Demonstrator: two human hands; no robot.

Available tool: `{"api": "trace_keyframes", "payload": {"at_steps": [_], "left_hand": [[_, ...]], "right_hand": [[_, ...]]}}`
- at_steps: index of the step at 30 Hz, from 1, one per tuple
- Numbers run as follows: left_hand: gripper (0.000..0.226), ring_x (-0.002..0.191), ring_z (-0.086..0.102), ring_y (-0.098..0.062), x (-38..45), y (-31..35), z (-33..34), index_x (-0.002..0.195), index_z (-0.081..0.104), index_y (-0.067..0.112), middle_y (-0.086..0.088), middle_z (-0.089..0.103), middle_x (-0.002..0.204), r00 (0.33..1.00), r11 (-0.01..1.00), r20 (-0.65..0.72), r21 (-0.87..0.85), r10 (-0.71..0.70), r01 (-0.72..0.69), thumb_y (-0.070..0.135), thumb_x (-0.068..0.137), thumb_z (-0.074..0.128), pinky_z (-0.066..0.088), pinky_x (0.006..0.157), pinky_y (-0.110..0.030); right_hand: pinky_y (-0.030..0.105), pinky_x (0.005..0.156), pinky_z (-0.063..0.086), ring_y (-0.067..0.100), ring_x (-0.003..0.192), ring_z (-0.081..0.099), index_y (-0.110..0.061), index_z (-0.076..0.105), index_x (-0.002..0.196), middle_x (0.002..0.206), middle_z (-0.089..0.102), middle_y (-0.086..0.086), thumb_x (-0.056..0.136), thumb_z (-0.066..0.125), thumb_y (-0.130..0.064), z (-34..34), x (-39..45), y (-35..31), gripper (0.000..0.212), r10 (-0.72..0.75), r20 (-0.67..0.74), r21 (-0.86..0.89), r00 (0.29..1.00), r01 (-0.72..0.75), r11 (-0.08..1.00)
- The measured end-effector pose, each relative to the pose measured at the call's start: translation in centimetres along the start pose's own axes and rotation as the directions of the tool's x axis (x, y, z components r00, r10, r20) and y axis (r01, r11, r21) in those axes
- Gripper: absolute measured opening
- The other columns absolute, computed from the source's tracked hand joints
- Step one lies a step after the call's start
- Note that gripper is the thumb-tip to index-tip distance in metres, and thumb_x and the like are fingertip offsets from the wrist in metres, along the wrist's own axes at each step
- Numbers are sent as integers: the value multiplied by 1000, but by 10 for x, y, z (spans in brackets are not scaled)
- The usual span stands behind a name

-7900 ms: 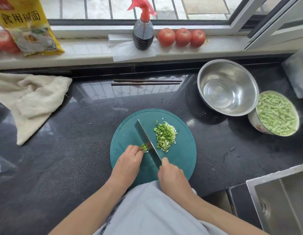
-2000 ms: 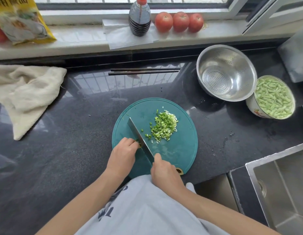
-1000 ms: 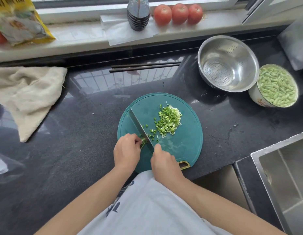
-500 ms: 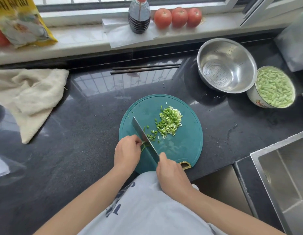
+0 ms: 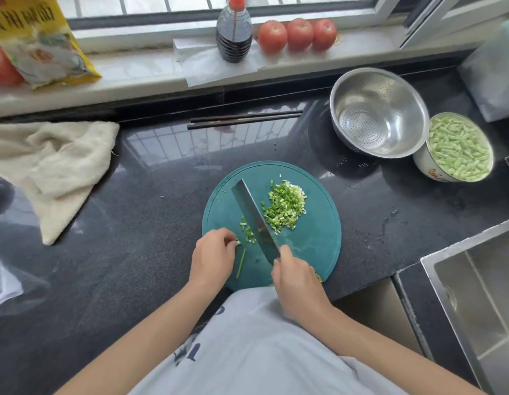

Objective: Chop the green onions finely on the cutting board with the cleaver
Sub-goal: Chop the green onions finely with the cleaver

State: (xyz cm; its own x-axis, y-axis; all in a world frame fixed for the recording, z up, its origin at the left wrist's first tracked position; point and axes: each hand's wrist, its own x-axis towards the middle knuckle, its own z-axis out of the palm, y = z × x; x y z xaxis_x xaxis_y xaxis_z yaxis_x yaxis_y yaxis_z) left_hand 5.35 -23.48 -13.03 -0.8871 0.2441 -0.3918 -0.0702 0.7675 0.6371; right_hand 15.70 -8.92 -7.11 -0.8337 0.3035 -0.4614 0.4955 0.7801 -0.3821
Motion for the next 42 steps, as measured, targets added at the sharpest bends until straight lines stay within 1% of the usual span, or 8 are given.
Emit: {"api": "trace_keyframes", "payload": {"at_steps": [6,11,18,24,27,29,34,42], "left_hand": [[3,85,55,-14,-20,-4,2,91,63,20,7,61,89,999,999,-37,9,-39,40,21,93,66,39,72,-30],[12,84,55,-16,-31,3,14,89,57,28,11,58,90,995,992,10,85,-96,95,37,91,64,43,67,-34],[11,79,59,-27,-25,-8,20,80,59,21,3,59,80,997,948,-34,312,71,-57,20,89,55,45,61,-38],[21,87,56,-23,-15,-14,14,96,58,22,3,57,91,986,949,-55,286,157,-135,41,88,66,50,69,-40],[33,85,55,-23,-16,-14,15,99,57,22,2,53,93,971,888,-19,410,236,-208,44,79,72,45,65,-38],[30,81,55,-24,-18,-15,16,95,57,20,1,53,89,957,849,-5,461,291,-256,39,78,73,43,61,-38],[12,74,56,-27,-10,-21,15,87,58,17,-1,55,83,938,860,-57,421,342,-288,22,84,69,47,56,-41],[8,73,57,-25,-5,-26,15,85,64,16,-1,57,83,921,853,-80,415,381,-317,22,88,69,47,54,-40]], "right_hand": [[47,62,38,43,76,55,-17,32,89,80,62,12,102,37,-20,6,-14,0,15,-9,126,-10,992,11,1000],[50,69,44,44,85,58,-17,31,90,90,65,16,102,36,-19,6,-14,-8,14,29,168,-51,985,-20,999],[49,67,43,43,84,58,-16,33,91,89,64,15,102,37,-20,11,-12,-7,12,41,186,-54,982,-32,998],[42,61,33,42,85,58,-17,32,91,90,64,16,102,35,-21,14,-11,-6,12,68,202,-54,977,-58,997],[42,61,32,41,85,58,-17,32,91,91,63,16,102,35,-20,13,-11,-7,12,80,212,-57,974,-69,996],[42,62,33,41,86,58,-17,31,90,92,63,16,102,35,-20,12,-10,-7,12,86,219,-63,972,-74,995],[43,63,34,41,85,57,-16,32,91,92,63,16,101,34,-18,10,-10,-9,11,100,233,-71,967,-86,994],[47,68,43,41,88,58,-15,36,94,94,63,17,98,32,-12,7,-9,-12,7,149,255,-109,955,-125,986]]}}
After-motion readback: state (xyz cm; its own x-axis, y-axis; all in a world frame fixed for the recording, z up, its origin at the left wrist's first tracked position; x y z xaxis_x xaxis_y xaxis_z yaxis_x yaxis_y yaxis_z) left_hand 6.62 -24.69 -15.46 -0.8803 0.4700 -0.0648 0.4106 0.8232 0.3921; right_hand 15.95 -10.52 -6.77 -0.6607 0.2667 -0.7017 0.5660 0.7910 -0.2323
